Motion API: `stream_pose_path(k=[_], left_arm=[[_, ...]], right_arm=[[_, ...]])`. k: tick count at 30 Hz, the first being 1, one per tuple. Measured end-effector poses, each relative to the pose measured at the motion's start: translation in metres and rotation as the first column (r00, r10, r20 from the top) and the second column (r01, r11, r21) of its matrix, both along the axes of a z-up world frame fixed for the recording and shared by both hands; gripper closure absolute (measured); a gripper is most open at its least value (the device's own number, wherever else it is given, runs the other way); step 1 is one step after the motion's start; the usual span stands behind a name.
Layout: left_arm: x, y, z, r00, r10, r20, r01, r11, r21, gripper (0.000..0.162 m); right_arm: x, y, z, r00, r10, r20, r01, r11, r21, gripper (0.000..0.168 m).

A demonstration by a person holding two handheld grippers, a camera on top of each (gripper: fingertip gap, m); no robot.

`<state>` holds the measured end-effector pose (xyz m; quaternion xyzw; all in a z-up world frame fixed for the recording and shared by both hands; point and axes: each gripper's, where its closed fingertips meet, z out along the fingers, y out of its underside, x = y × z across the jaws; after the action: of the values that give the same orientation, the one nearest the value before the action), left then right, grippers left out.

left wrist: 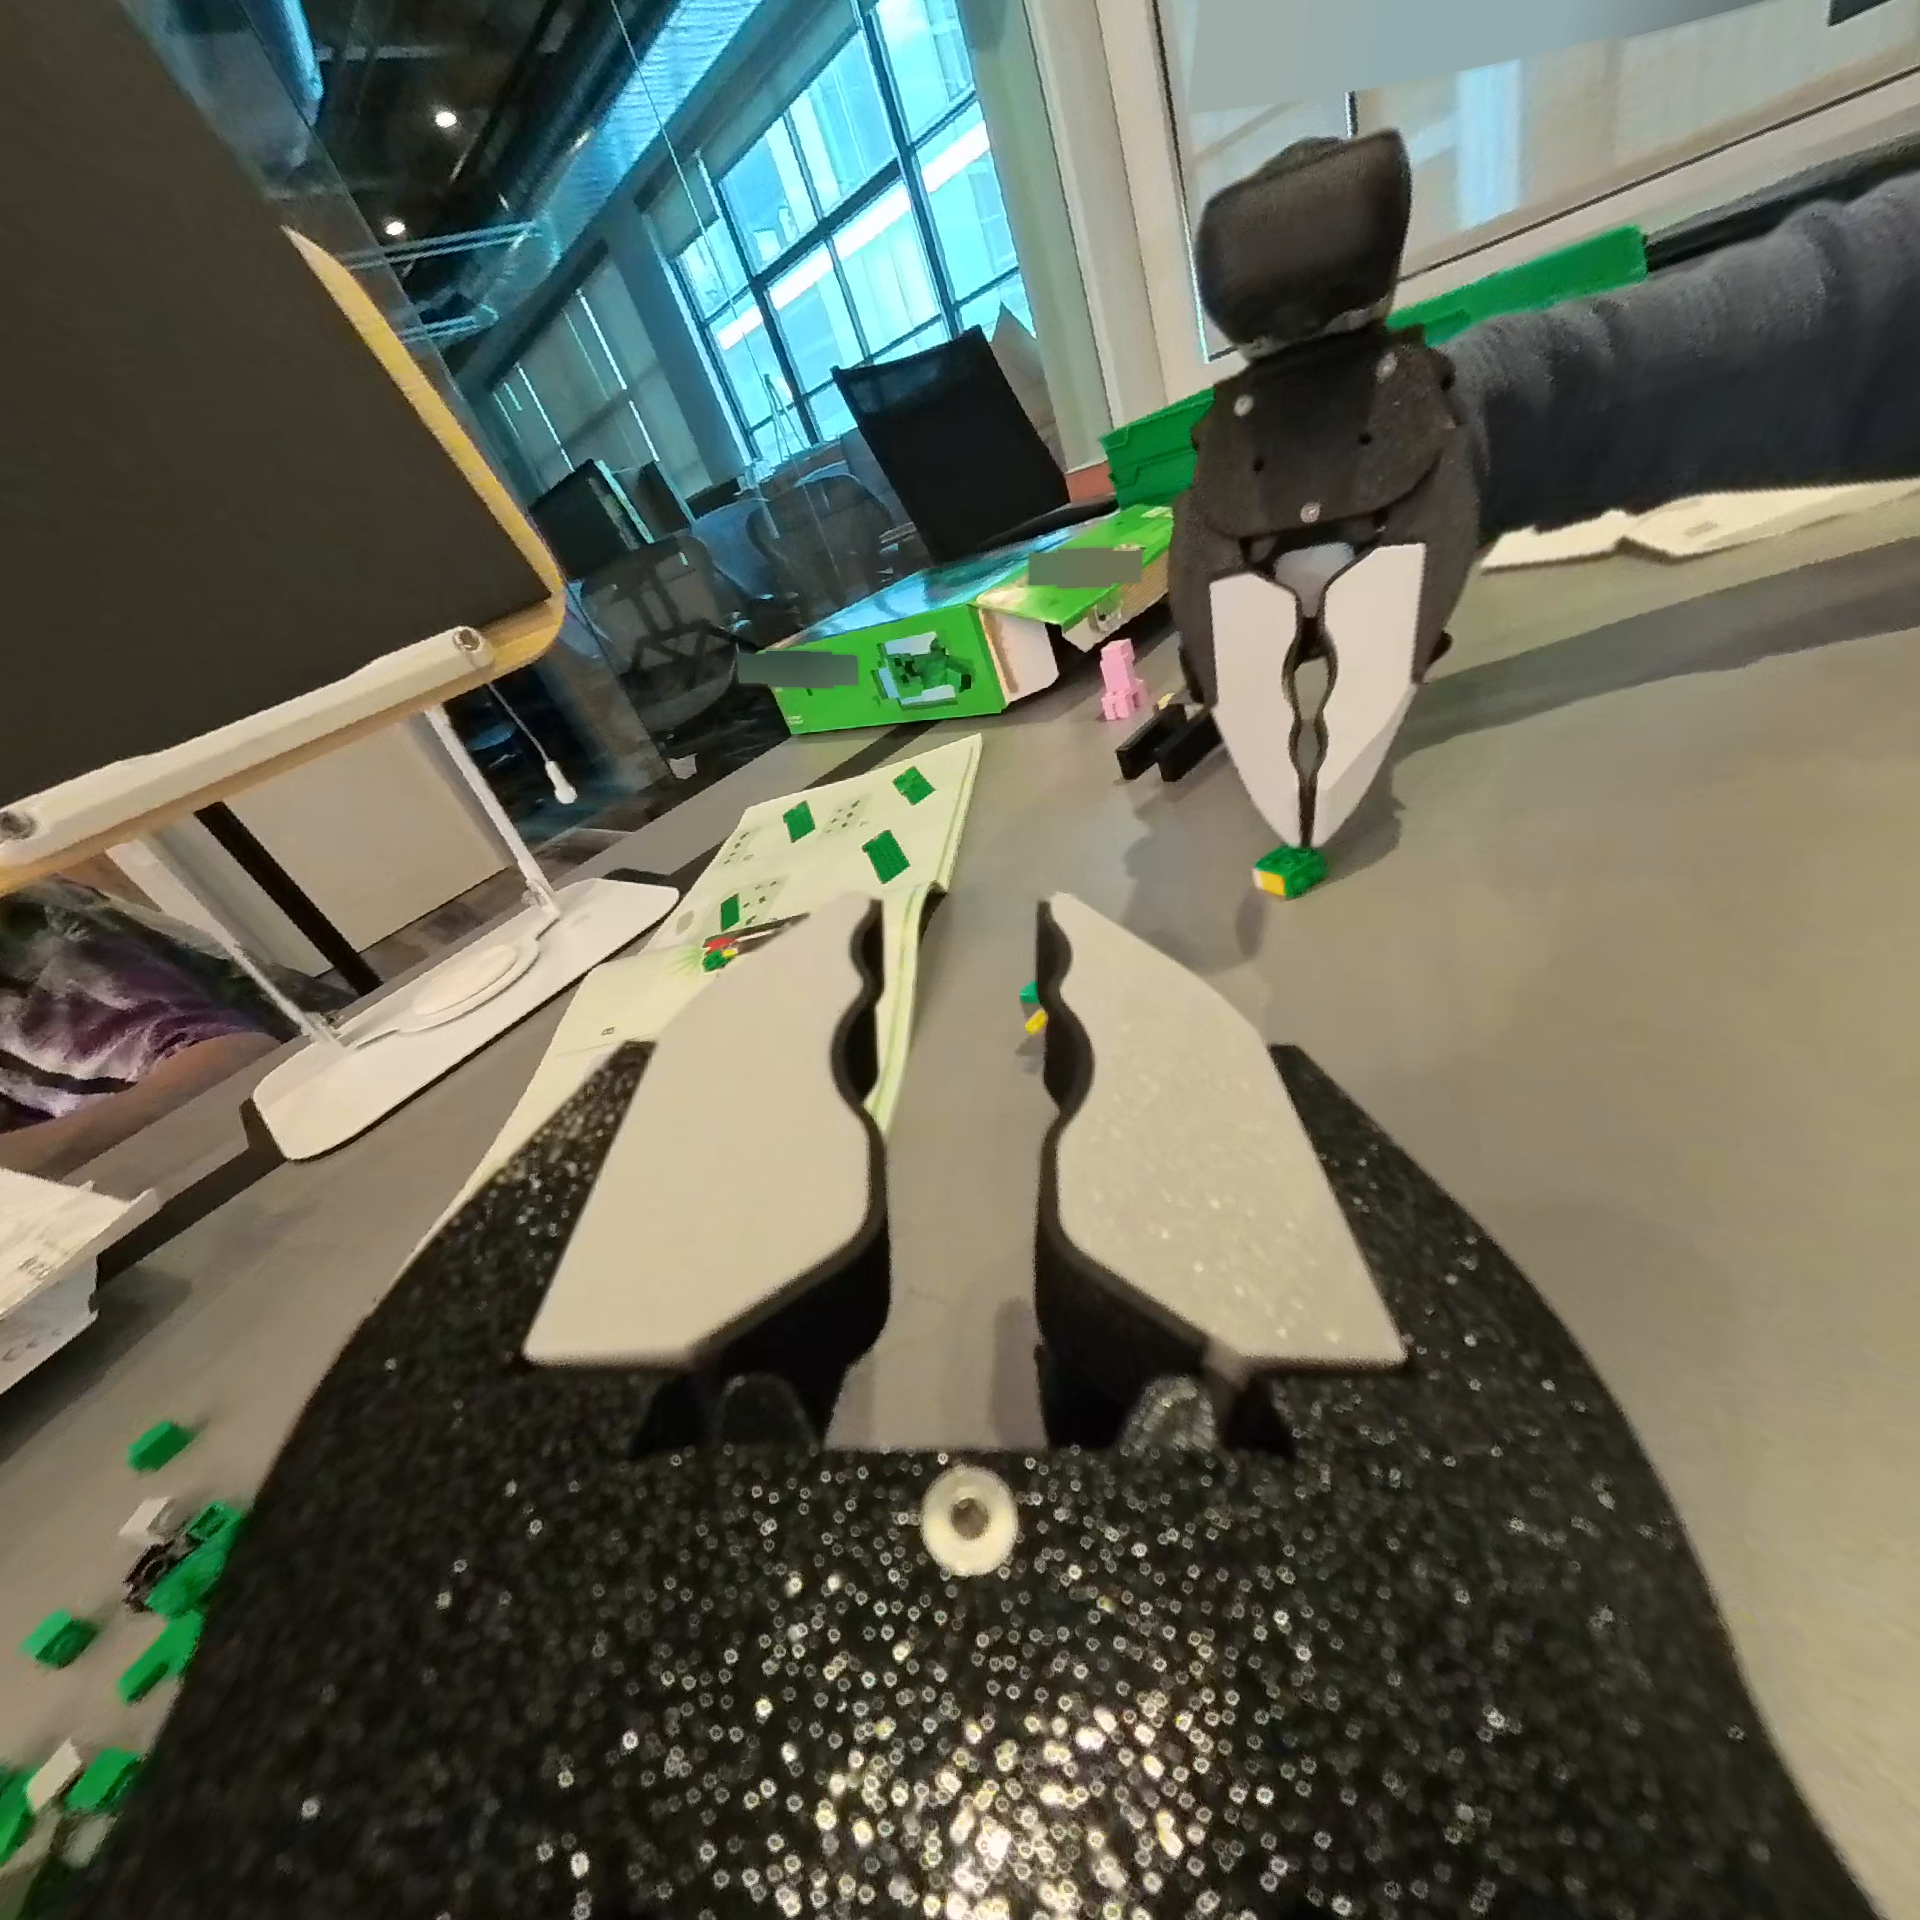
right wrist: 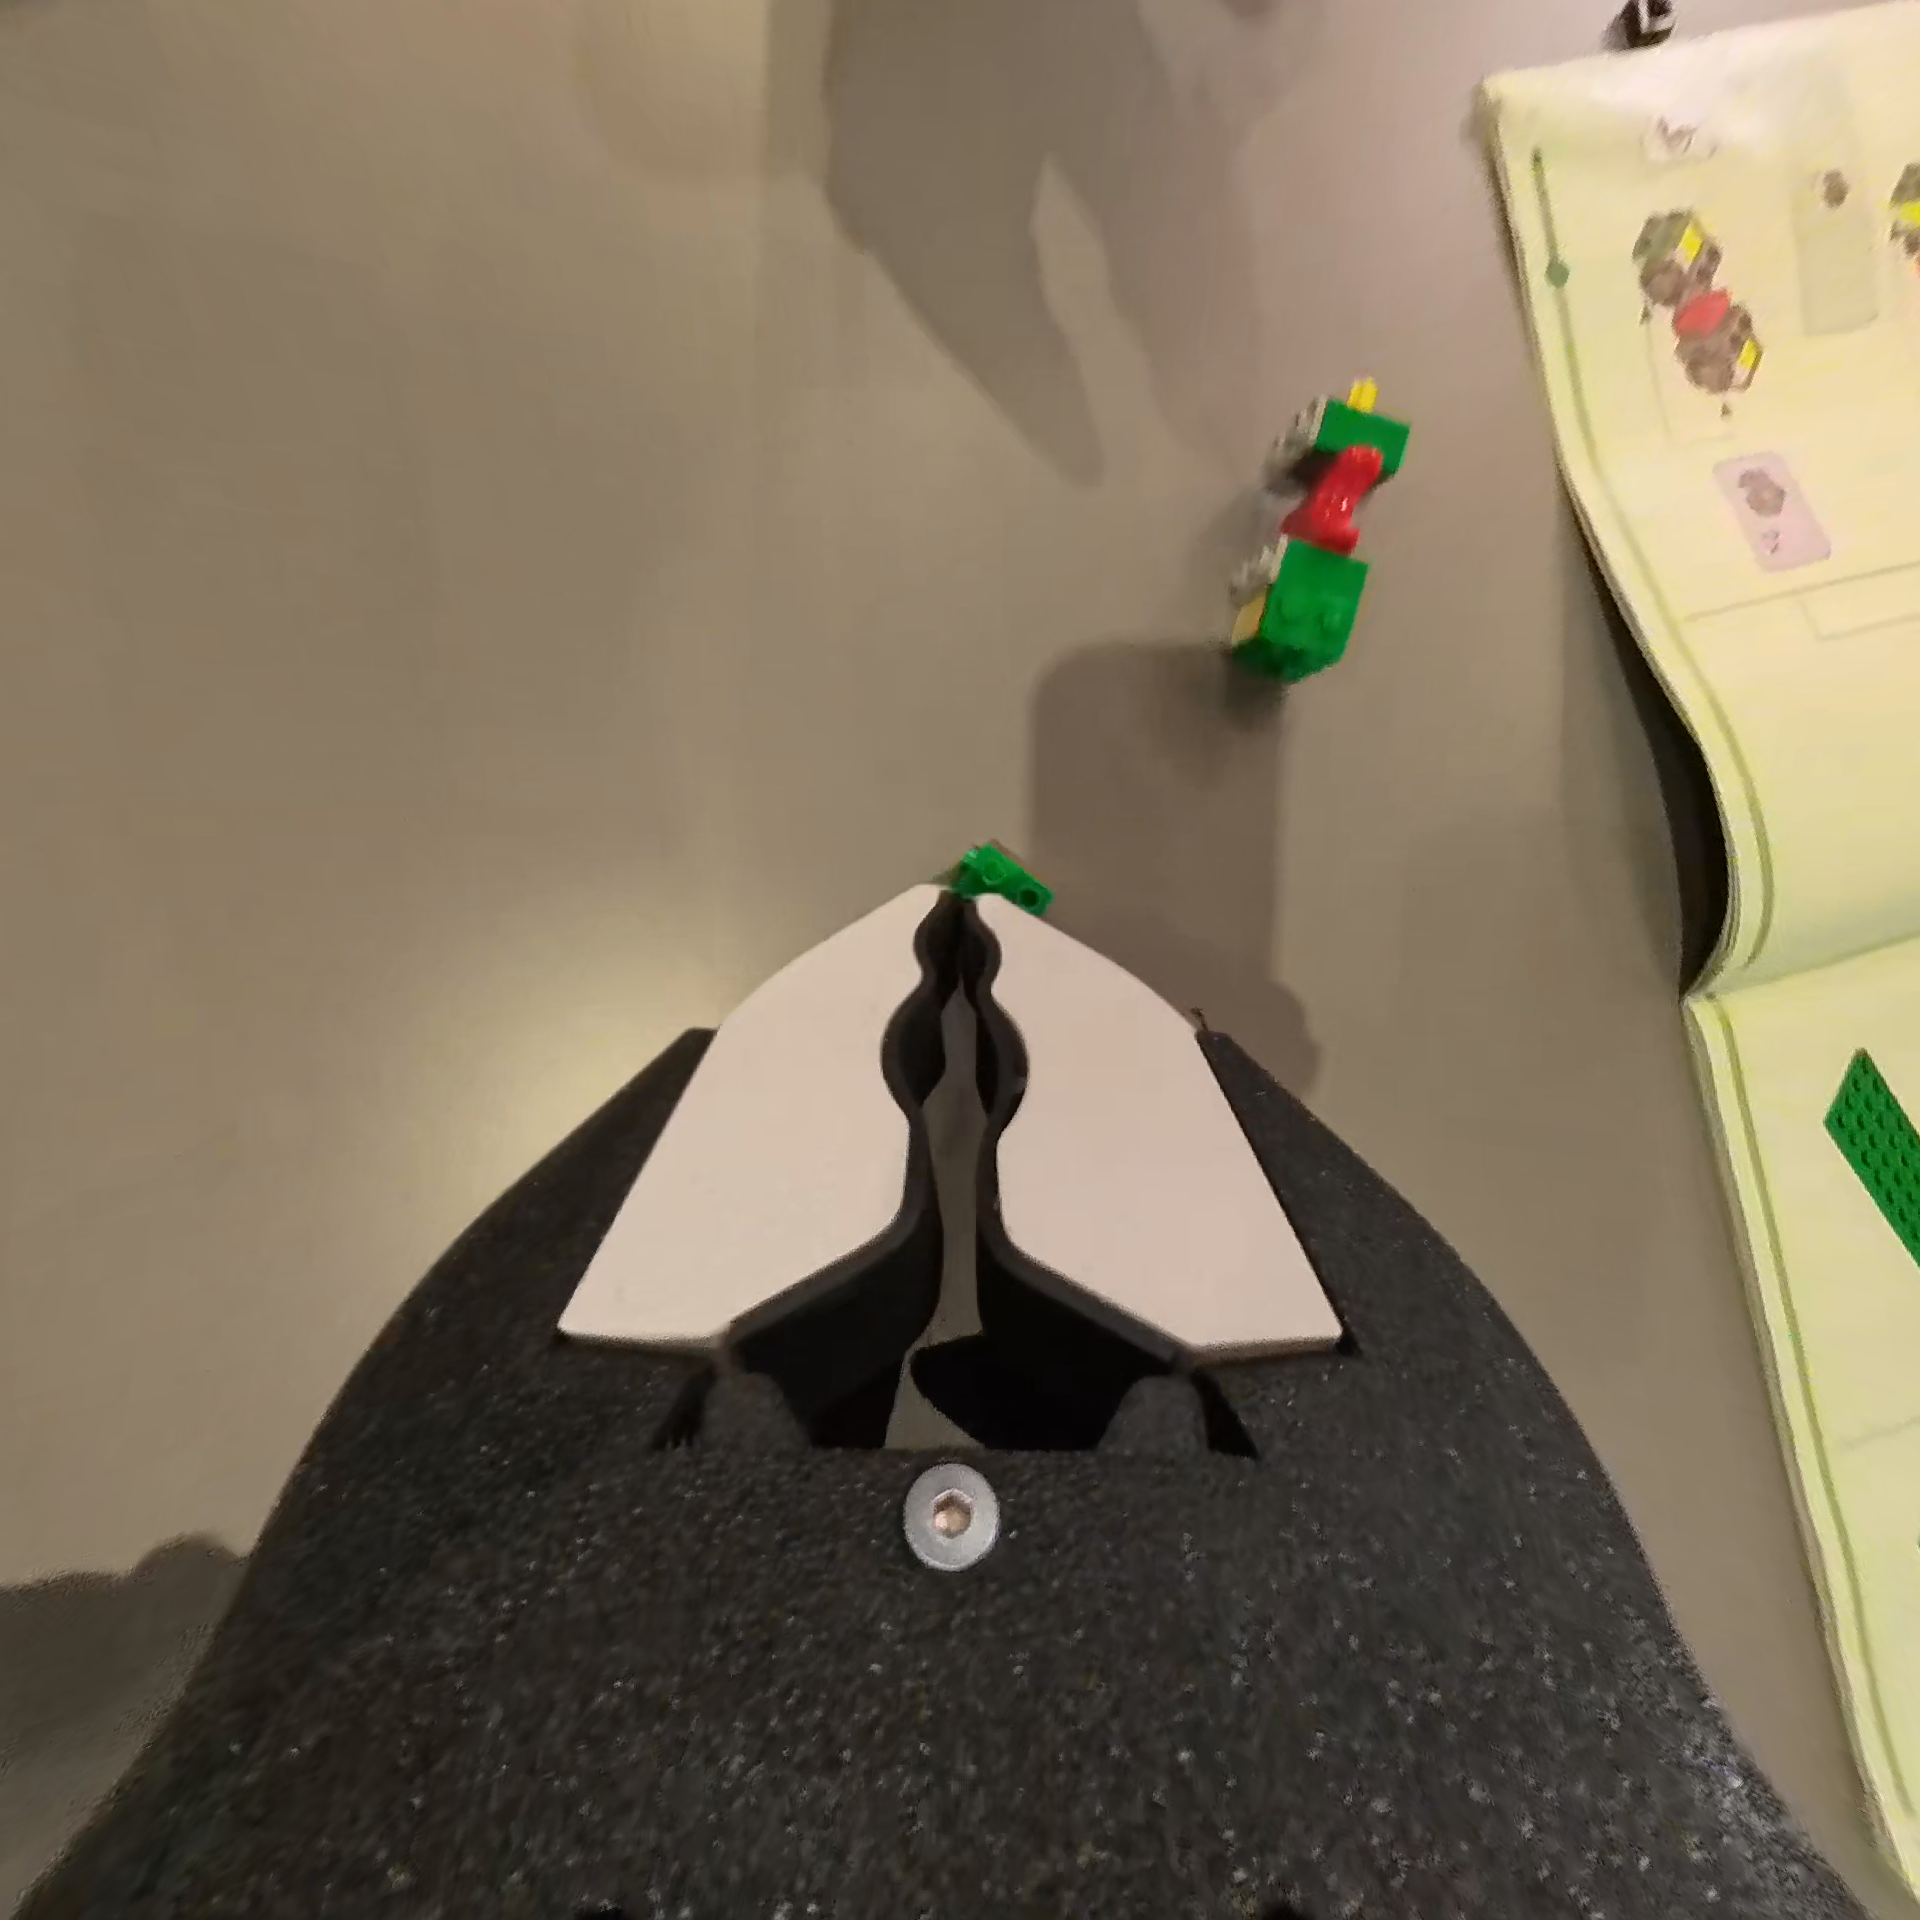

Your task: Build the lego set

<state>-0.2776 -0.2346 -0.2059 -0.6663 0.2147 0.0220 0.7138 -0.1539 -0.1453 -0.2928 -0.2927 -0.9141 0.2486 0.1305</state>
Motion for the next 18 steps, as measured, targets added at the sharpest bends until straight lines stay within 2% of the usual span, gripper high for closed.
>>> stream_pose_path(k=[4, 7, 13, 16, 18], left_arm=[[0.003, 0.000, -0.001, 1.000, -0.012, -0.006, 0.012, 1.000, -0.004, 0.135], [0.007, 0.000, -0.002, 1.000, -0.026, -0.006, 0.026, 1.000, -0.018, 0.135], [0.023, 0.005, -0.010, 0.997, -0.070, -0.044, 0.068, 0.996, -0.063, 0.136], [0.022, 0.003, -0.007, 0.998, -0.050, -0.029, 0.048, 0.998, -0.050, 0.135], [0.019, 0.001, -0.004, 0.999, -0.031, -0.011, 0.030, 0.999, -0.032, 0.135]], right_arm=[[-0.008, -0.012, 0.004, 0.999, -0.027, -0.036, 0.026, 0.999, -0.028, 0.168], [-0.002, 0.003, 0.012, 0.990, -0.128, -0.050, 0.127, 0.991, -0.035, 0.166], [0.000, 0.006, 0.002, 0.985, -0.170, -0.024, 0.168, 0.982, -0.081, 0.137], [-0.008, -0.005, 0.001, 0.969, -0.240, 0.062, 0.248, 0.952, -0.178, 0.140], [-0.012, -0.005, -0.003, 0.949, -0.308, 0.070, 0.316, 0.934, -0.168, 0.142]])
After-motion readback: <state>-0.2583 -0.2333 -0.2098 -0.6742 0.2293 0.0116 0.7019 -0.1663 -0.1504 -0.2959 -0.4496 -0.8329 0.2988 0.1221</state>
